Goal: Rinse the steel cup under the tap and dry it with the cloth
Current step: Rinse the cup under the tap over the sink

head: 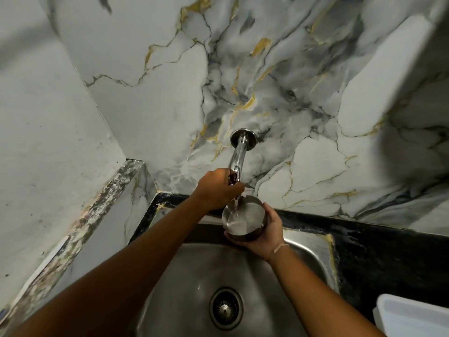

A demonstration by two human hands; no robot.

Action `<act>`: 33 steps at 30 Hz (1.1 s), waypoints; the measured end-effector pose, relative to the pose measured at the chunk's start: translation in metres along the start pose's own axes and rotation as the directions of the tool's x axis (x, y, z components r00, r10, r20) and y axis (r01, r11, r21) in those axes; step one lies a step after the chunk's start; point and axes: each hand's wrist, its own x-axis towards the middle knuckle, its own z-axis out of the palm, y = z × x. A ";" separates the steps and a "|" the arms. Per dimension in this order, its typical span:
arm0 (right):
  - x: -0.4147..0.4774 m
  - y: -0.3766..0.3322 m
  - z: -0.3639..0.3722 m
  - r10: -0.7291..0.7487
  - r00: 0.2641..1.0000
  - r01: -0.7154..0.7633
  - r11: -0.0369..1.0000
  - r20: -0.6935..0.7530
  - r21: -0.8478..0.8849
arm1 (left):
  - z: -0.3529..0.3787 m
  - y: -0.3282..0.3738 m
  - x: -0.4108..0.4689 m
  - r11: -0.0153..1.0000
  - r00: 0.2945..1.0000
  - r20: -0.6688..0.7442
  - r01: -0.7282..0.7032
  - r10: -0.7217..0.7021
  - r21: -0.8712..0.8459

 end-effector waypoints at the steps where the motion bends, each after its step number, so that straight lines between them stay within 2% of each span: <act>1: 0.002 -0.004 0.005 -0.011 1.000 0.011 1.000 -0.001 -0.011 | -0.002 -0.002 0.002 1.000 1.000 0.018 -0.008 0.008 0.008; 4: 0.005 -0.005 0.026 0.001 0.998 0.003 0.998 0.068 -0.061 | -0.004 -0.003 0.005 0.999 0.997 0.066 -0.032 0.029 0.044; 8: 0.011 0.017 0.025 0.103 0.983 -0.077 0.982 0.150 -0.173 | -0.006 -0.005 0.008 0.997 0.994 0.094 -0.053 0.048 0.055; 12: 0.000 0.024 -0.003 0.155 0.988 -0.153 0.977 0.003 -0.151 | -0.008 -0.009 0.013 0.997 0.986 0.145 -0.080 0.077 0.013; 17: -0.001 -0.015 -0.006 0.042 0.997 -0.047 0.996 -0.060 -0.077 | -0.007 -0.013 0.016 0.994 0.981 0.163 -0.106 0.106 -0.008; 23: 0.015 -0.005 0.026 0.195 0.968 -0.169 0.972 0.159 -0.164 | -0.007 -0.016 0.017 0.993 0.981 0.153 -0.118 0.116 0.004; 25: 0.013 0.005 0.022 0.222 0.965 -0.197 0.965 0.138 -0.173 | -0.007 -0.015 0.017 0.991 0.979 0.157 -0.135 0.133 0.001; 29: -0.008 0.007 -0.001 0.231 0.973 -0.224 0.942 -0.002 -0.248 | -0.007 -0.017 0.019 0.988 0.968 0.198 -0.146 0.152 -0.043; 33: -0.006 -0.018 -0.017 0.115 0.990 -0.133 0.949 -0.079 -0.284 | -0.009 -0.018 0.022 0.985 0.957 0.240 -0.149 0.165 -0.086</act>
